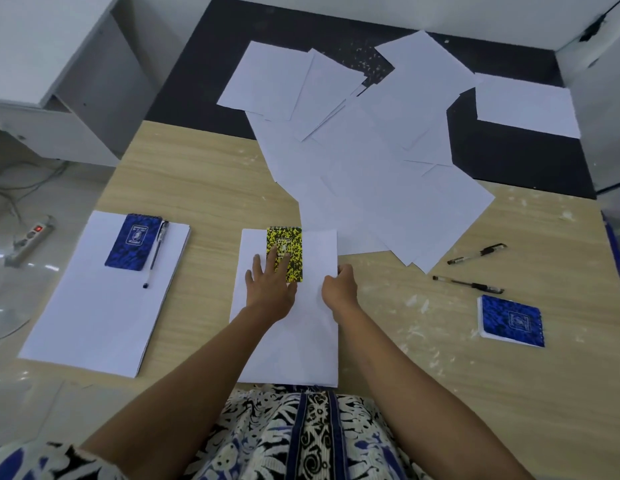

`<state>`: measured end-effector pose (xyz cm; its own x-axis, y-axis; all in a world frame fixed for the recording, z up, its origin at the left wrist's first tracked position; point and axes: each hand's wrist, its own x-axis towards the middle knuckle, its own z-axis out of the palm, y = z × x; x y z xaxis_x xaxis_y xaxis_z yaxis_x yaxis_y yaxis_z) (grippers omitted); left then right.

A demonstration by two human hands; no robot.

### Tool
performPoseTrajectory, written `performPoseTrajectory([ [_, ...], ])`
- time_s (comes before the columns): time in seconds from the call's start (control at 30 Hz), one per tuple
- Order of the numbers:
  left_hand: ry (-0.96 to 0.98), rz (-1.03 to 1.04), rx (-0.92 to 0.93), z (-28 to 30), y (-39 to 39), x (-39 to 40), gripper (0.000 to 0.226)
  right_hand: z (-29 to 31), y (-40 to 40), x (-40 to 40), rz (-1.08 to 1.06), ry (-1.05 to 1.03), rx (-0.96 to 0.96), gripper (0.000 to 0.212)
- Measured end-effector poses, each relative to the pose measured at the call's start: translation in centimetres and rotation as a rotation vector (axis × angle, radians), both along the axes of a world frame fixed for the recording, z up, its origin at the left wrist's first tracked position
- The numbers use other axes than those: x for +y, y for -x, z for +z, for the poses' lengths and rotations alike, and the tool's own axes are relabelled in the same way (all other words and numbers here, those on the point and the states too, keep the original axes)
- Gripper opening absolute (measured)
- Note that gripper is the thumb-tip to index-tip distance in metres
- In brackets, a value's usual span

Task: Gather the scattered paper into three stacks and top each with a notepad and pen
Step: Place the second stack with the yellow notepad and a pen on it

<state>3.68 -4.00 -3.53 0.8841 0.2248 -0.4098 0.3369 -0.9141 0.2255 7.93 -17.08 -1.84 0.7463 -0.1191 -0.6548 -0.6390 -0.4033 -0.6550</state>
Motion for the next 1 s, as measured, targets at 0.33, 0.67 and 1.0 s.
performPoseTrajectory([
  [0.33,0.037,0.115,0.032,0.1,3.4,5.6,0.070,0.9,3.2,6.0,0.203,0.055,0.023,0.032],
  [0.67,0.003,0.172,0.016,0.3,3.8,6.8,0.070,0.8,4.2,6.1,0.457,0.223,-0.066,0.031],
  [1.0,0.058,0.188,0.006,-0.3,3.8,7.7,0.070,0.4,4.1,6.8,0.458,0.273,-0.115,0.025],
])
